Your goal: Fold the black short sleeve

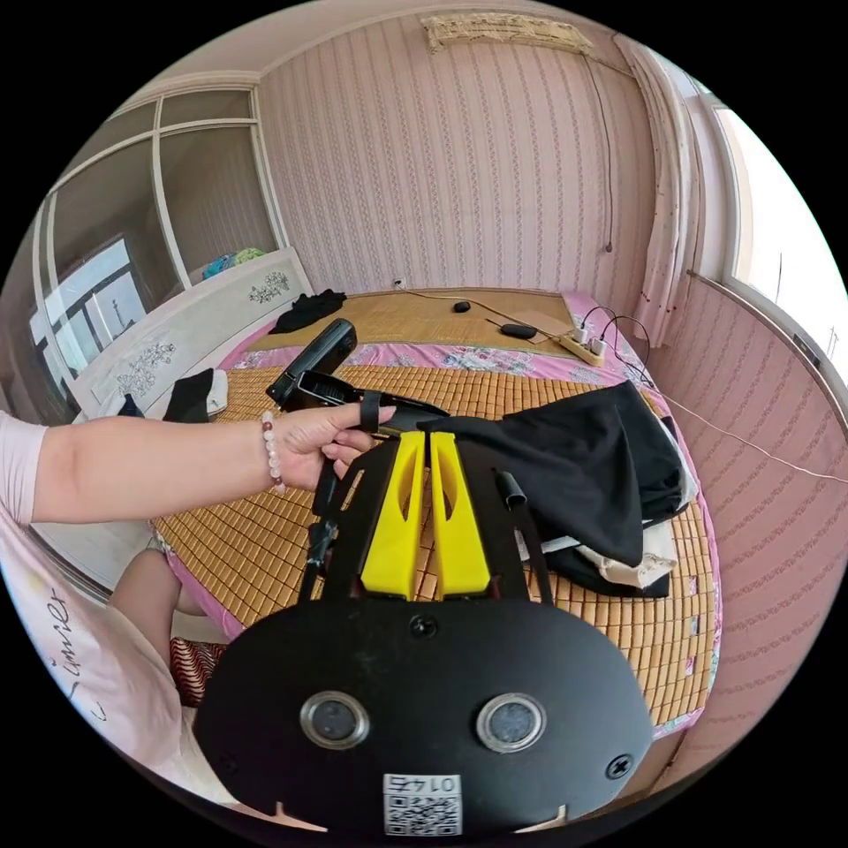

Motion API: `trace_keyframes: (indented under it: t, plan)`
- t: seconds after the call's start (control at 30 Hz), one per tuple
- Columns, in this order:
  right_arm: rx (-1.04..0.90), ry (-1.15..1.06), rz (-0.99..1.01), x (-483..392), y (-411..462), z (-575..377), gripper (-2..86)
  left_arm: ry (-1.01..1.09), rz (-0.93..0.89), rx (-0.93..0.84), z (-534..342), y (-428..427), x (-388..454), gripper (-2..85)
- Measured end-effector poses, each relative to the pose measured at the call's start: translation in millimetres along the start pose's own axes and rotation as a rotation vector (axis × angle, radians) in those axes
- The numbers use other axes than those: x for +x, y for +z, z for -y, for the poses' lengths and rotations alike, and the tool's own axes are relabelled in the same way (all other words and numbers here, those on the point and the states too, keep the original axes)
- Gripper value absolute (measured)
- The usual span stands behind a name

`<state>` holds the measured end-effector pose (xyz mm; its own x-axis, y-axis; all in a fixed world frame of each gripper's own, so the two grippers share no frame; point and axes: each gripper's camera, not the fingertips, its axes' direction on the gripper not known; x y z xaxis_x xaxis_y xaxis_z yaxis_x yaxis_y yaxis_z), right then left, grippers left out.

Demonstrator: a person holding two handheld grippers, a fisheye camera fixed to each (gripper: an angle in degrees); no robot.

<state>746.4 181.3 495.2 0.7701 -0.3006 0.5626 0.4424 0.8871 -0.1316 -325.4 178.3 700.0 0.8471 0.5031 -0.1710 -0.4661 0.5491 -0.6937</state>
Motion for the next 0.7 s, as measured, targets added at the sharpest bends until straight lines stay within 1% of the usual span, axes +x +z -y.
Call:
trace_keyframes:
  t: [0.17, 0.23, 0.33, 0.37, 0.43, 0.47, 0.53, 0.6, 0.67, 0.7]
  plan:
    - [0.006, -0.053, 0.138, -51.8, 27.8, 24.8, 0.1, 0.062, 0.144, 0.101, -83.7, -102.7, 6.1, -1.0]
    - [0.030, -0.061, 0.236, -84.9, 46.5, 37.8, 0.2, 0.091, 0.256, 0.143, -138.3, -161.3, 11.0, -1.0]
    - [0.061, -0.065, 0.326, -127.0, 67.7, 55.9, 0.2, 0.112, 0.390, 0.198, -203.6, -226.5, 21.2, -1.0]
    - [0.077, -0.057, 0.354, -133.2, 69.8, 58.9, 0.2, 0.113, 0.403, 0.214, -214.9, -238.5, 24.1, -1.0]
    - [0.154, -0.022, 0.486, -149.9, 70.7, 68.0, 0.3, 0.150, 0.434, 0.265, -252.5, -278.0, 42.3, -1.0]
    - [0.172, -0.017, 0.507, -152.8, 69.5, 68.7, 0.3, 0.162, 0.456, 0.273, -260.6, -285.3, 48.1, -1.0]
    - [0.217, 0.023, 0.516, -158.7, 67.1, 60.6, 0.4, 0.212, 0.571, 0.281, -289.7, -301.8, 66.4, -1.0]
    - [0.214, 0.062, 0.537, -157.3, 72.5, 41.9, 0.6, 0.213, 0.621, 0.255, -309.5, -303.0, 67.0, -1.0]
    - [0.159, 0.109, 0.468, -151.9, 83.0, 13.1, 0.9, 0.197, 0.612, 0.226, -333.2, -298.0, 56.0, -1.0]
    - [0.101, 0.171, 0.405, -143.1, 93.9, -11.7, 1.2, 0.176, 0.603, 0.200, -351.3, -291.7, 43.4, -1.0]
